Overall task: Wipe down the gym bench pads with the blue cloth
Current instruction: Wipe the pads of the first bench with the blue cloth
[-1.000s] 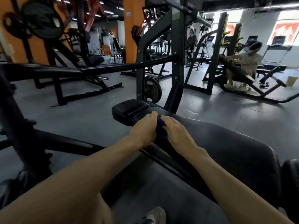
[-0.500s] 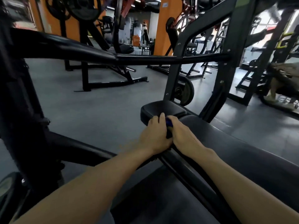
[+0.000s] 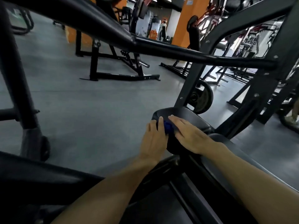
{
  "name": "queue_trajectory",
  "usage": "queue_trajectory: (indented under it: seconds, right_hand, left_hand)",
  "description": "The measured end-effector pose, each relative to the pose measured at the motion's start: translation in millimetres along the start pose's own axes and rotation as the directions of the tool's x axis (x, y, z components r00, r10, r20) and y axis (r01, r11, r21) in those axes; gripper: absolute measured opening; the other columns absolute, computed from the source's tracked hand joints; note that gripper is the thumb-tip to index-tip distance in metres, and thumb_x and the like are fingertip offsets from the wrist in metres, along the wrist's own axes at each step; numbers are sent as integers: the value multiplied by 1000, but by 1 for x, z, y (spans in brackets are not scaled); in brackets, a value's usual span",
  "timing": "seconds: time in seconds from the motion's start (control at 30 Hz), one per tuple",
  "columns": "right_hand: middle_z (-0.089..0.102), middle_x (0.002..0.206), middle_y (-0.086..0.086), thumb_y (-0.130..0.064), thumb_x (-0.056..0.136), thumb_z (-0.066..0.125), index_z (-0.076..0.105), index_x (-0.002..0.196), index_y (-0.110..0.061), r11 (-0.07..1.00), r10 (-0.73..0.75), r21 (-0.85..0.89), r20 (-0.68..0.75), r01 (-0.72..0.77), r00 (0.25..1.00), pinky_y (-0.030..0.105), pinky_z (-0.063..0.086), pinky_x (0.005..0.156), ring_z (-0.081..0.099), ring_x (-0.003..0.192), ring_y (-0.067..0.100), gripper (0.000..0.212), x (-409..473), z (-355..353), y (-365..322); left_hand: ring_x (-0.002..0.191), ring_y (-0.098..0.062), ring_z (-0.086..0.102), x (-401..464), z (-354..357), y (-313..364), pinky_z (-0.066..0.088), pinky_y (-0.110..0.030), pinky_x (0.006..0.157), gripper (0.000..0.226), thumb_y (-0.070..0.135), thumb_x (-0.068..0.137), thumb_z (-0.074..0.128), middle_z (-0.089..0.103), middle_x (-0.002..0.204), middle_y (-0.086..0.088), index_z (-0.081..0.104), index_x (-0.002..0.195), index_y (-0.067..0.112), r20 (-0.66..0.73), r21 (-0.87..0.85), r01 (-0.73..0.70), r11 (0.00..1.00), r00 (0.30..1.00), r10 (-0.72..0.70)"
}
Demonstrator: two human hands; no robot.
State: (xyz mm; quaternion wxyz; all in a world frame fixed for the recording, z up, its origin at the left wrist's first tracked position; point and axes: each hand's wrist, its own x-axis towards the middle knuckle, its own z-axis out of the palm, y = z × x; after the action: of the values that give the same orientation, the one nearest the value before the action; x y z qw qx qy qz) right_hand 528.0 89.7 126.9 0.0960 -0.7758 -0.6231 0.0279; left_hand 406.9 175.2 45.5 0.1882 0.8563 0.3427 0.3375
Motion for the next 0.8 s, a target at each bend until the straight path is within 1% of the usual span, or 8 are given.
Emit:
queue_trajectory:
  seconds: [0.07,0.17,0.23,0.37,0.5,0.63,0.73,0.8]
  right_hand:
    - [19,166,2,-16,104,42,24,159,-16,989,-33,-144,-8,32,999,20,6,120,14,153,16,58,16,6,6]
    - [13,168,1,-27,108,35,22,160,-20,982,10,-188,-1,-10,1000,28,5,123,8,155,16,53,36,15,11]
    - [10,168,-4,-35,109,27,19,160,-26,987,33,-161,35,-27,999,28,3,124,5,154,11,52,43,23,13]
    - [2,166,-17,-39,109,18,9,160,-36,990,70,-124,64,-62,995,24,-1,123,-3,151,-2,52,43,30,18]
    - [6,166,-16,-35,110,22,14,159,-34,994,61,-90,47,-57,997,25,2,125,-1,151,-3,50,43,28,20]
    - [13,165,-18,-38,109,26,22,158,-36,997,71,-30,16,-71,997,26,6,125,3,150,-4,49,42,32,23]
    - [15,164,-20,-40,108,26,23,157,-38,997,69,-39,-10,-69,998,24,7,124,5,150,-5,50,44,34,25]
    - [15,163,-22,-42,107,26,24,157,-38,997,69,-44,-13,-70,998,23,7,124,6,149,-7,50,44,35,25]
  left_hand:
    - [108,-39,58,9,6,-5,58,-42,76,73,9,84,79,55,126,-24,46,148,3,-34,-15,19,1000,999,-20]
    - [133,-35,41,24,7,-10,51,-38,95,75,7,91,71,33,153,-19,35,156,17,-54,-42,76,996,996,-78]
    - [141,-32,32,32,11,-13,42,-36,108,68,5,97,61,23,161,-17,32,158,18,-53,-120,130,984,989,-137]
    - [134,-28,43,22,22,1,42,-38,113,58,17,97,50,35,154,-13,39,154,12,-72,-352,226,908,961,-267]
    - [137,-19,42,-6,37,18,41,-35,115,48,34,108,41,35,156,-5,39,153,20,-86,-419,275,865,937,-339]
    - [141,-11,35,-25,59,10,37,-35,118,51,13,106,47,33,157,4,37,155,25,27,-475,358,804,919,-394]
    - [146,-15,32,-25,67,7,35,-36,120,66,-4,96,58,30,161,0,37,155,18,-42,-441,292,849,938,-345]
    - [150,-19,29,-17,68,6,29,-32,123,69,-10,91,59,28,164,-3,40,153,13,-77,-482,282,830,929,-361]
